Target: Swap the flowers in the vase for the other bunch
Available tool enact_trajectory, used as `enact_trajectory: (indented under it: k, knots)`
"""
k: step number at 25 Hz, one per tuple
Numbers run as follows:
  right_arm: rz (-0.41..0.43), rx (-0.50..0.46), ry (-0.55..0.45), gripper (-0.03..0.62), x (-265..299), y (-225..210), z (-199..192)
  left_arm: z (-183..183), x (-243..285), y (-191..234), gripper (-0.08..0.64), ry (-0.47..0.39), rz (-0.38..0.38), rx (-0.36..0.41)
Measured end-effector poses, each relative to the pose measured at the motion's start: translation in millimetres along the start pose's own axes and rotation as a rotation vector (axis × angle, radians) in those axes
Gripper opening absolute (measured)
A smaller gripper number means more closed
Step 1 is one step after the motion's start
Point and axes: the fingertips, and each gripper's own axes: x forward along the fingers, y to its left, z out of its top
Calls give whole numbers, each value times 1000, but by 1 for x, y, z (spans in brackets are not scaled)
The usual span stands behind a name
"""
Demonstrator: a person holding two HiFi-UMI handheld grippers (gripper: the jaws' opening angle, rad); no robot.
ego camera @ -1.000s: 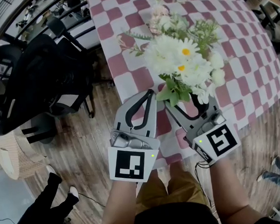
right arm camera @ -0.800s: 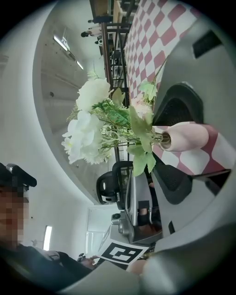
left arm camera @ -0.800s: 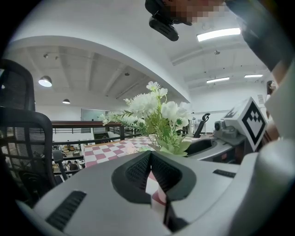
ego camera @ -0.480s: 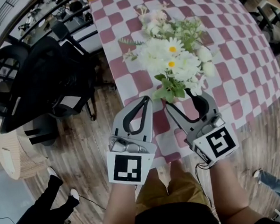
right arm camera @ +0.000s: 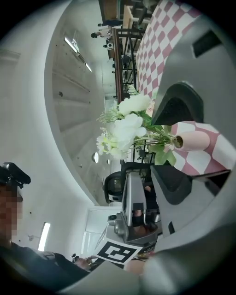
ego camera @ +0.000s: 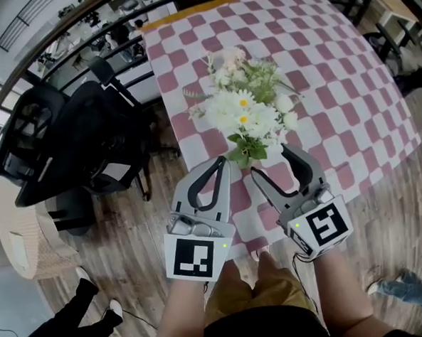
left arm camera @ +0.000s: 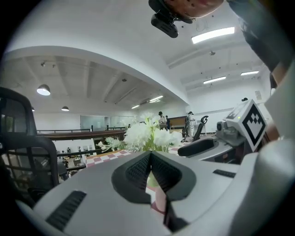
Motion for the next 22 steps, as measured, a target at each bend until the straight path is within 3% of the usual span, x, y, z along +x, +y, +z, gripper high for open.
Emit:
enact_trajectory:
  k: [12,22]
  knots:
    - [11,-59,-99,253,-40,17,65,81,-13,-32,9,-83,-65,150]
    - [34,-157,-191,253,-67,28,119,132,-23,-55,9,-159,-93,187]
